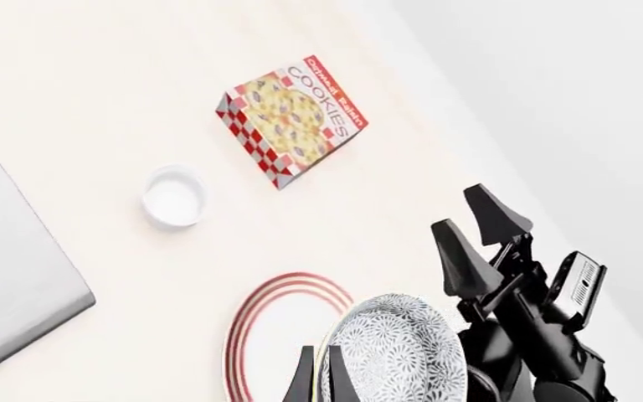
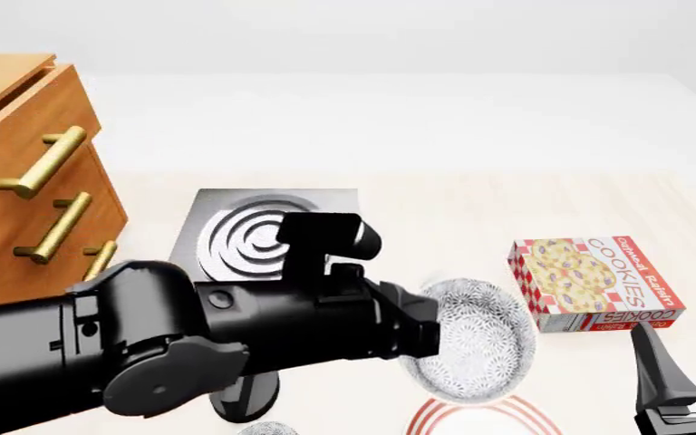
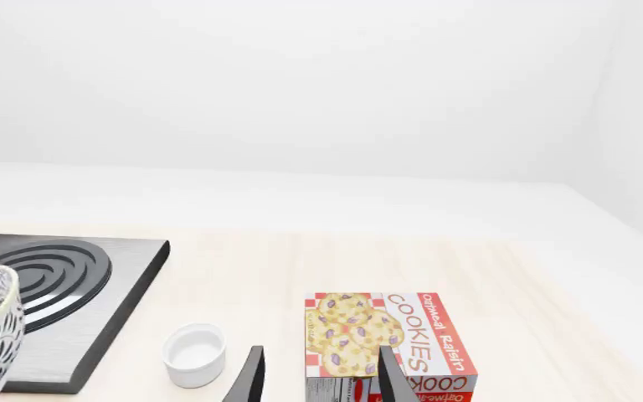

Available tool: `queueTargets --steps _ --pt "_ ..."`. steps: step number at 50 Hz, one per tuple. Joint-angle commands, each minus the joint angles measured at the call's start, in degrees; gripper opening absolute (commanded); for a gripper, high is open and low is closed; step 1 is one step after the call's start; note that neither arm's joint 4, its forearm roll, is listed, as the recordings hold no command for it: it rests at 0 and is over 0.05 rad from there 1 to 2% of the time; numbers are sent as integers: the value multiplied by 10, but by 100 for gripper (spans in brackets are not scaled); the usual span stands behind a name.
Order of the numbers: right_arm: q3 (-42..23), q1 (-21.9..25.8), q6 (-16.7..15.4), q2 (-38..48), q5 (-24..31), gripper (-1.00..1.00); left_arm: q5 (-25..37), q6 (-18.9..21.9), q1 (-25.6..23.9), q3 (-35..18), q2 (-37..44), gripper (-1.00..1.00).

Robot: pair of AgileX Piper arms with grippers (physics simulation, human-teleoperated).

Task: Pick the akita bowl on the wooden cabinet and place it on the plate.

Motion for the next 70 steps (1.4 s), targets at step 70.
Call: queueTargets --steps 70 --pt "0 0 0 0 0 100 -89 -1 15 26 118 -100"
